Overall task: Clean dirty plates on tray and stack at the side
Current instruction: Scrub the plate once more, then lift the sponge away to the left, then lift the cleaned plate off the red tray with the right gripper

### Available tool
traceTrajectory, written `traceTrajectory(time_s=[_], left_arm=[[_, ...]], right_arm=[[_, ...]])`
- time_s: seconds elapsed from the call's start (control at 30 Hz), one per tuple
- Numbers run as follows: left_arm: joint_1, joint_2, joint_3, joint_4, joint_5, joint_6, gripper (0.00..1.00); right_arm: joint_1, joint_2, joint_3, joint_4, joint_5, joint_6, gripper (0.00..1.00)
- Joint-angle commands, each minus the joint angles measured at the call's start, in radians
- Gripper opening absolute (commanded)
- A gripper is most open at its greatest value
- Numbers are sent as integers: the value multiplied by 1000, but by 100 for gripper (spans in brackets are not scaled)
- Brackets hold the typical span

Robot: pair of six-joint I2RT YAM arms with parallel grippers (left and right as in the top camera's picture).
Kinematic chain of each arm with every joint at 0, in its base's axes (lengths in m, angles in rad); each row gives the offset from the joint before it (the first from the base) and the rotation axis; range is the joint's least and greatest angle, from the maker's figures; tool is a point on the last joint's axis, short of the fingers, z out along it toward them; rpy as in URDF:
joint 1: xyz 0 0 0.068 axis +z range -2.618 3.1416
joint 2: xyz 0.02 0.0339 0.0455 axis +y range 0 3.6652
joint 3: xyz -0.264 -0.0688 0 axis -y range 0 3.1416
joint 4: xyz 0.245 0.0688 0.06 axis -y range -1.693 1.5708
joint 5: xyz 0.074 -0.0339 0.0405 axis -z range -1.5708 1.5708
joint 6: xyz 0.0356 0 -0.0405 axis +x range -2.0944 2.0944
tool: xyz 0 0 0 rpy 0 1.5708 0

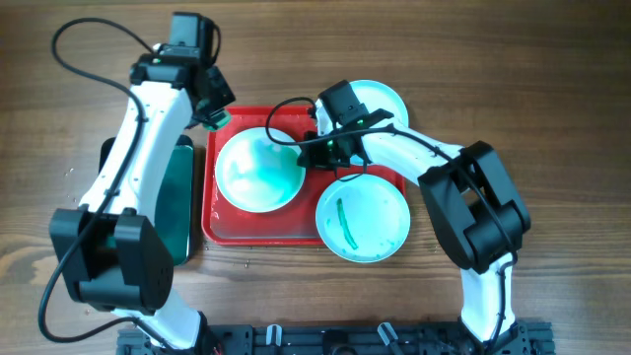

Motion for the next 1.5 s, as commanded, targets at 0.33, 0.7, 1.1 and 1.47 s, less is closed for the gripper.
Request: traceTrajectory(time_s=[0.33, 0.7, 1.1, 1.47], left_arm=[[121, -20, 15, -36, 151, 97, 4], [134, -19, 15, -53, 150, 97, 4], [134, -19, 14, -64, 151, 97, 4], [134, -19, 14, -82, 150, 97, 4]], right_arm=[[91, -240, 21, -204, 506, -103, 4], [377, -349, 21, -246, 1484, -142, 4], [532, -349, 21, 5, 1981, -481, 4], [580, -349, 21, 179, 2023, -665, 4]])
